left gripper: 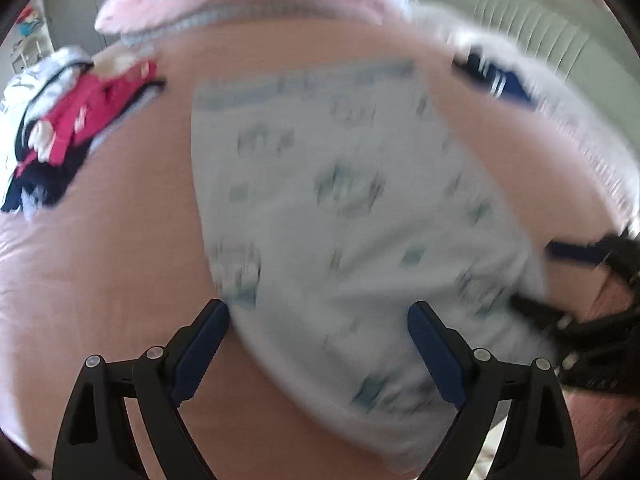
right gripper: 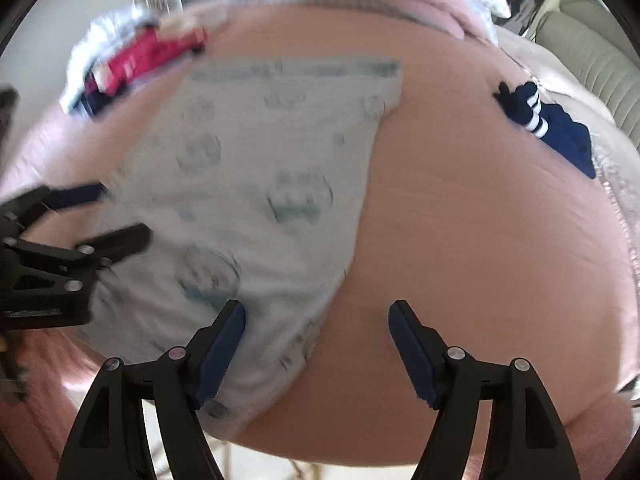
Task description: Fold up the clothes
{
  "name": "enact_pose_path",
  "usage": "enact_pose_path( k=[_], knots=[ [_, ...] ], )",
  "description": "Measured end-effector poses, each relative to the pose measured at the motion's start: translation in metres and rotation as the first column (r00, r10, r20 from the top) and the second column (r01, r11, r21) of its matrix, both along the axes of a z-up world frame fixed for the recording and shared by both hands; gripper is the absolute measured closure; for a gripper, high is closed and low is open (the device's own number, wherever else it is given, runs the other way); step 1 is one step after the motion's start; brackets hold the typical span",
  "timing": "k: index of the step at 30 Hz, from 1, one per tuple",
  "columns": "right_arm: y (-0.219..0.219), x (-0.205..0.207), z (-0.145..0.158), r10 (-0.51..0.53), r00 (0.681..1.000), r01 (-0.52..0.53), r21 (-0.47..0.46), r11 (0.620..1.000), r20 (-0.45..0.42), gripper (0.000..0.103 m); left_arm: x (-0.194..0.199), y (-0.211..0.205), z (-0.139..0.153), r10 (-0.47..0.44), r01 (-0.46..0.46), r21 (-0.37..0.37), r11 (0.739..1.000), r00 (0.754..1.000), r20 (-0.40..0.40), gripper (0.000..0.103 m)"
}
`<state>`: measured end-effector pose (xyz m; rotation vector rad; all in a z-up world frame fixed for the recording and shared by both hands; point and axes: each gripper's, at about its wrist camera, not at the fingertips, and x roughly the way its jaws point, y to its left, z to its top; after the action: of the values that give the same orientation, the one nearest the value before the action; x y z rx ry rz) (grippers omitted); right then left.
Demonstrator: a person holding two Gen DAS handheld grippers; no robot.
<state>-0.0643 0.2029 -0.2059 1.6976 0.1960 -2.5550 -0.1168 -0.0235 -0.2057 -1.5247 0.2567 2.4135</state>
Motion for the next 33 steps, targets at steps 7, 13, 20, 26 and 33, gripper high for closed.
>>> enact_pose_path(
  k=[7,13,20,26,33],
  knots=[
    [0.040,0.015,0.015,-0.084,0.996,0.085,0.086,0.993,-0.015,0.028,0.016,-0.015,0.018,0.149,-0.151,-0.020,0.988,0.986,-0.075,0.010],
    [0.015,0.019,0.023,-0.043,0.999,0.038,-0.222,0.974,-0.017,0.028,0.011,0.008,-0.003,0.107,-0.106,-0.098,0.990,0.994,-0.001,0.010],
    [0.028,0.027,0.008,-0.022,1.000,0.024,-0.138,0.990,0.014,0.029,0.016,-0.031,-0.002,0.226,-0.232,0.072,0.970,0.971,0.081,0.010],
    [0.054,0.034,0.022,-0.094,0.996,0.089,-0.267,0.960,-0.006,0.032,0.027,-0.053,0.008,0.329,-0.350,0.294,0.889,0.937,0.119,0.012],
    [0.041,0.032,0.023,-0.057,0.998,0.069,-0.453,0.889,0.041,0.041,0.046,-0.039,0.002,0.311,-0.351,0.389,0.851,0.936,0.164,0.032]
  ],
)
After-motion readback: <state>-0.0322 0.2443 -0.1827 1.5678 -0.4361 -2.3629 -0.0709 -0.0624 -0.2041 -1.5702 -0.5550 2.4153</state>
